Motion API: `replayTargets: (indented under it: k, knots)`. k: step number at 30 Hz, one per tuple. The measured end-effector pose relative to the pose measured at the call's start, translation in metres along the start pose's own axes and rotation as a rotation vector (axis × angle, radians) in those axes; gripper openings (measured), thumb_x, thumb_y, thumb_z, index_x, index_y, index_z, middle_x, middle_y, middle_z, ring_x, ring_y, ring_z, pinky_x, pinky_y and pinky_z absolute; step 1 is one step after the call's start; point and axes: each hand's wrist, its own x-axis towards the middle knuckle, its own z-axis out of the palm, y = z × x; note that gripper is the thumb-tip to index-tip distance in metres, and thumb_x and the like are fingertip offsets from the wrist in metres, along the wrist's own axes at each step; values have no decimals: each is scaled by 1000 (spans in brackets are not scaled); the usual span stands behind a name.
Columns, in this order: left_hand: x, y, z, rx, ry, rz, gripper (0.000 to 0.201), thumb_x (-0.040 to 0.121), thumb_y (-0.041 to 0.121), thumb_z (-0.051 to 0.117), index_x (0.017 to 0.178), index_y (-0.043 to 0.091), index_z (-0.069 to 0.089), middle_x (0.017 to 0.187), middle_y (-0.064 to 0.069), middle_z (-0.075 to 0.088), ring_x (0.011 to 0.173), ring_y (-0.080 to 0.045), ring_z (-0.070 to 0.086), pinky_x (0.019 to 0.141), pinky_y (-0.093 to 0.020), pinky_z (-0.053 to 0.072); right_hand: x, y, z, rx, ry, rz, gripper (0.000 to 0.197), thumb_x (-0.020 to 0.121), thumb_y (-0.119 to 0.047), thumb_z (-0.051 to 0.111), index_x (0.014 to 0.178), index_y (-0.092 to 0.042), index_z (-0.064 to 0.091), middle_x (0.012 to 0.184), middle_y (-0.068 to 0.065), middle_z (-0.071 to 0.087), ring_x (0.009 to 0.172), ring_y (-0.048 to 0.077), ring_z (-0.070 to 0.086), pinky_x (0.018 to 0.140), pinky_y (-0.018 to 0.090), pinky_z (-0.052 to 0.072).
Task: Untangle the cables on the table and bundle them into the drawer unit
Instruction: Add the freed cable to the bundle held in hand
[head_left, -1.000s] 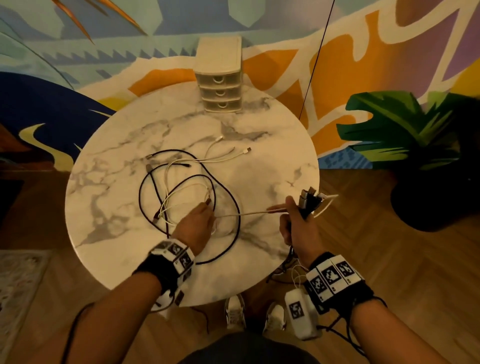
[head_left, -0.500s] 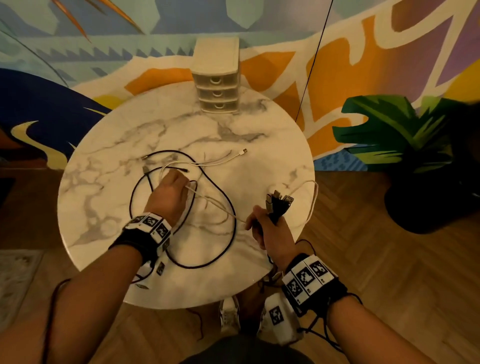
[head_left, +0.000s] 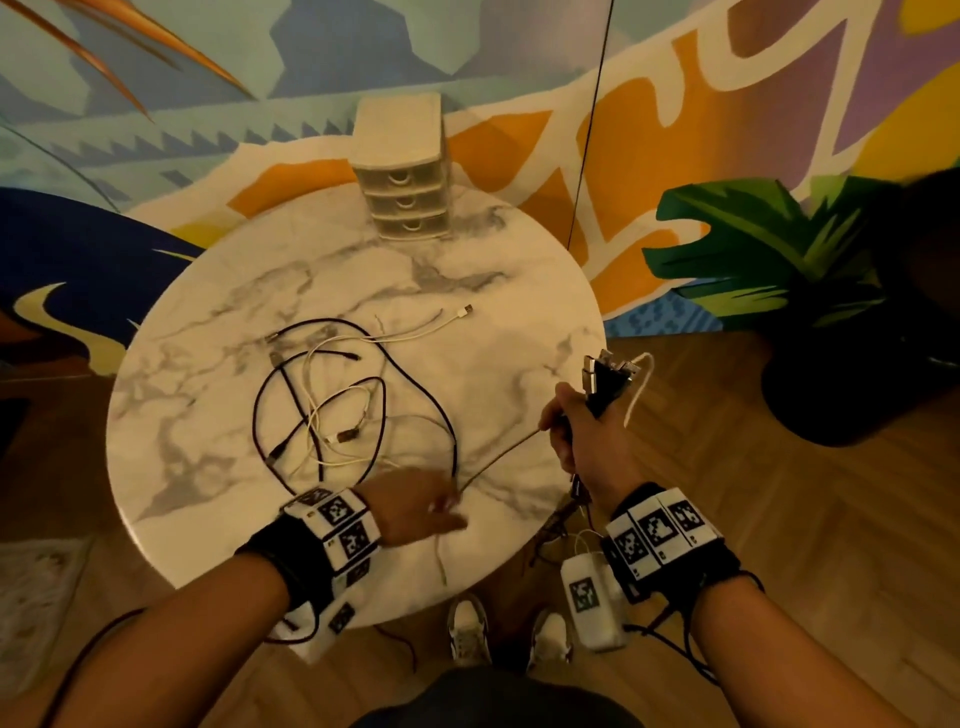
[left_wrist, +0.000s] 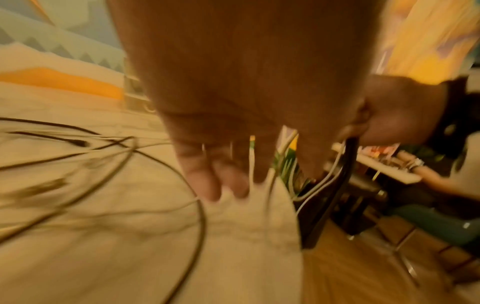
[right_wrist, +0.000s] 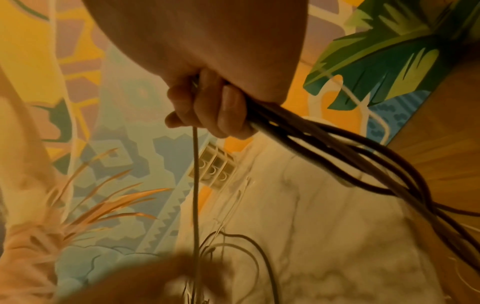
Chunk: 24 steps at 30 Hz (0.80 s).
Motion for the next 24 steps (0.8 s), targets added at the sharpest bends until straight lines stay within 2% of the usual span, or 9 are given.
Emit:
replayTargets:
  k: [3,6,8,12,14,16,19,21,24]
  knots:
    - [15,54,-23,-230,299,120,53,89,48,54,135,27,39,113,8,55,91,-8,54,81,-24,43,-15,-5,-15,-102,-31,5,50,102,-30,37,62,-7,57,40,1,37,32,9,28,38,20,24]
    - [35,111,-36,-339,145,173,21,95,22,47,108,9,58,87,-6,62,60,-15,56,55,-24,49,-30,-9,-40,-125,17,0,49,101,-32,39,78,6,59,42,1,37,33,10,29,41,25,25]
    - [45,138,-43,-411,143,217,22,95,13,41,91,6,61,75,-9,61,54,-21,59,50,-27,52,-39,-13,-65,-94,95,-50,53,100,-38,39,88,9,59,43,0,38,34,11,30,39,24,26]
    - [65,170,-47,-629,336,322,26,98,18,43,86,4,62,66,-9,63,55,-31,63,54,-36,57,-58,-28,-115,-101,262,-155,44,99,-42,40,96,-13,72,43,-5,40,37,7,35,42,21,29]
    - [80,176,-30,-733,328,275,26,99,18,44,85,5,61,63,-7,61,53,-33,60,57,-42,56,-64,-32,-135,-105,351,-151,44,98,-44,40,90,-20,75,43,0,34,37,9,29,41,22,26]
    - [102,176,0,-612,213,189,23,98,21,45,96,4,61,79,-12,66,66,-34,62,69,-48,54,-71,-33,-150,-84,379,-178,50,100,-41,36,86,-13,75,40,-1,34,35,9,28,39,20,27]
    - [120,176,37,-4,38,63,42,95,24,47,132,5,43,132,-17,47,118,-34,50,99,-42,41,-80,-30,-166,-63,366,-197,53,102,-37,33,85,-6,73,40,-2,40,36,9,33,40,19,30]
    - [115,194,38,-63,92,196,61,90,26,55,143,12,28,141,-11,35,125,-29,44,102,-36,39,-86,-28,-173,-110,380,-212,51,102,-36,33,85,-9,73,51,0,55,45,10,46,49,20,38]
    - [94,241,14,-350,241,573,64,83,33,66,138,19,38,137,-4,43,119,-17,48,98,-30,41,-89,-31,-181,-249,382,-285,35,101,-29,40,94,-17,72,93,-7,70,85,1,62,79,17,43]
